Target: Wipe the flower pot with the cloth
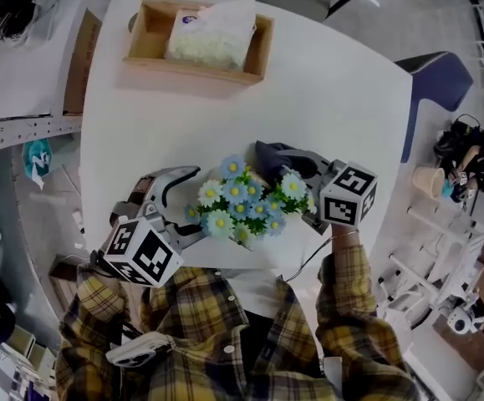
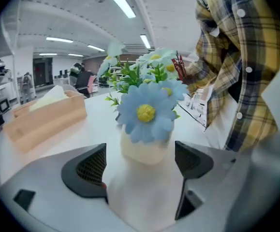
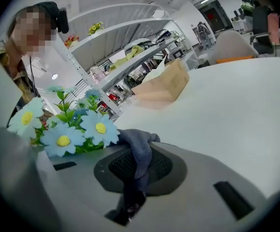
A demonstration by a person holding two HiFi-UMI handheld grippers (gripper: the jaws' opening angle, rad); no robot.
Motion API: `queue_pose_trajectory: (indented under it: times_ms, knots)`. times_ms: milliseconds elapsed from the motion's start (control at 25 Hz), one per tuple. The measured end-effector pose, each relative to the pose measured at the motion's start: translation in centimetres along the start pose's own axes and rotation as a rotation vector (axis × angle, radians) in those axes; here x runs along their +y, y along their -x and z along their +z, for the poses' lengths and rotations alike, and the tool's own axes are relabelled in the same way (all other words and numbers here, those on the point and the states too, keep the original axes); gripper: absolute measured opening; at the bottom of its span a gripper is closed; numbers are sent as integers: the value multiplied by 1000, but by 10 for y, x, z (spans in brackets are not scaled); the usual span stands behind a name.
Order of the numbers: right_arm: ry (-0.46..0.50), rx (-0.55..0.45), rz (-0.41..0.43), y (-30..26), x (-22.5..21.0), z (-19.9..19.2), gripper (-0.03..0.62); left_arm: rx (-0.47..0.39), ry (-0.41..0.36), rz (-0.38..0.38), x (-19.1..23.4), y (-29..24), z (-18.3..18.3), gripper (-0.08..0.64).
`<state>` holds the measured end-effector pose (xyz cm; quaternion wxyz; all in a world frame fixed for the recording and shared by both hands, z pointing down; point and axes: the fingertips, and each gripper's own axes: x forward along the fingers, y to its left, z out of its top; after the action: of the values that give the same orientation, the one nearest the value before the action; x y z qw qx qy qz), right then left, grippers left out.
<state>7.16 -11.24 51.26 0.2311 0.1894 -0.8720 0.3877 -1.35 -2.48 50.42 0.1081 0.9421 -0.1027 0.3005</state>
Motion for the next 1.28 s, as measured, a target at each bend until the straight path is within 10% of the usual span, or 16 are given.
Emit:
queue_pose_trajectory:
  times_ms: [520,1280]
  knots:
    - [-105,-158,-143,27,26,-39,21,-42,483,318,-45,11,-10,433]
    - [-77,-110,-56,17,109,-95,21,-145,585,480,-68,17,7,449]
